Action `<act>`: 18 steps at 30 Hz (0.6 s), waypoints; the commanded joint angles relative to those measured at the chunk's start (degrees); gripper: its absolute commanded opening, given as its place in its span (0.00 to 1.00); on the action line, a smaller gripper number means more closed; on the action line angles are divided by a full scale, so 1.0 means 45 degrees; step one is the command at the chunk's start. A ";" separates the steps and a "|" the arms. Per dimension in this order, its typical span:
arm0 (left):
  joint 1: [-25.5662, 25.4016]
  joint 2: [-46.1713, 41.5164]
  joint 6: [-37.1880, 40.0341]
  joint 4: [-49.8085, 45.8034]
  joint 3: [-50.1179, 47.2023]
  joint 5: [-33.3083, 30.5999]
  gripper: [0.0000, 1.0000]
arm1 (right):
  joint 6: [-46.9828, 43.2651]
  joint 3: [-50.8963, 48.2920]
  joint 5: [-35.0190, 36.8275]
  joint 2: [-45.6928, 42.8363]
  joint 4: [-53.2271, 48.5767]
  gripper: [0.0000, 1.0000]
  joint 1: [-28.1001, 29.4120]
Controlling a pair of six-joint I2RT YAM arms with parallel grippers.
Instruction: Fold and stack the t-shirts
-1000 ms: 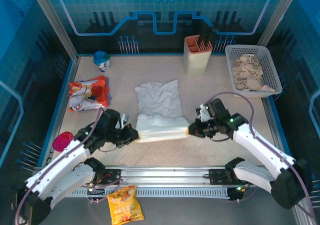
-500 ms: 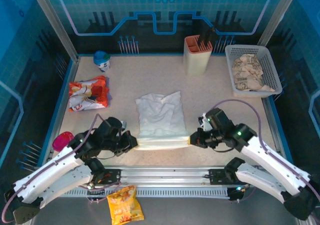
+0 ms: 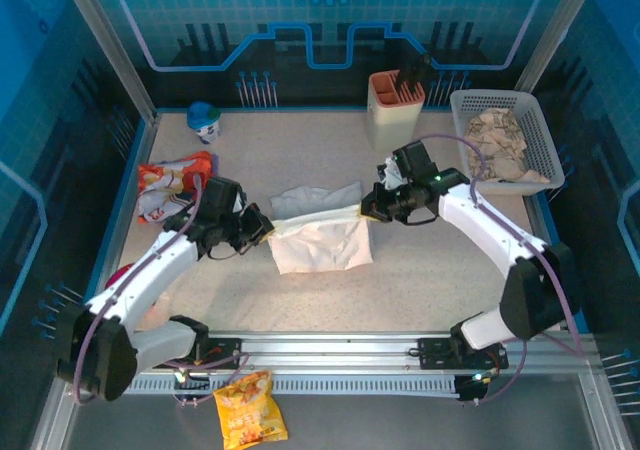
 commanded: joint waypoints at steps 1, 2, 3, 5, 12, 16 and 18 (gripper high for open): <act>0.0506 0.0918 0.0814 0.0968 0.0650 0.0824 0.00 | -0.0629 0.0799 -0.0614 0.0771 0.0238 0.00 -0.0399; 0.0585 0.1229 0.0917 0.1037 0.0836 0.0912 0.00 | -0.0651 0.0948 -0.0700 0.1006 0.0272 0.00 -0.0453; 0.0631 0.1531 0.1013 0.1109 0.1070 0.0973 0.00 | -0.0658 0.1128 -0.0831 0.1263 0.0296 0.00 -0.0532; 0.0723 0.2062 0.1222 0.1146 0.1538 0.1014 0.00 | -0.0678 0.1418 -0.0964 0.1613 0.0340 0.00 -0.0617; 0.1271 0.3819 0.1788 0.0988 0.3088 0.1514 0.00 | -0.0805 0.2060 -0.1192 0.2687 0.0533 0.00 -0.1010; 0.1515 0.4604 0.1852 0.1241 0.3311 0.1724 0.00 | -0.0873 0.2353 -0.1441 0.3372 0.0743 0.00 -0.1147; 0.1698 0.5080 0.1852 0.1455 0.3360 0.1981 0.00 | -0.0873 0.2534 -0.1553 0.3743 0.0900 0.00 -0.1217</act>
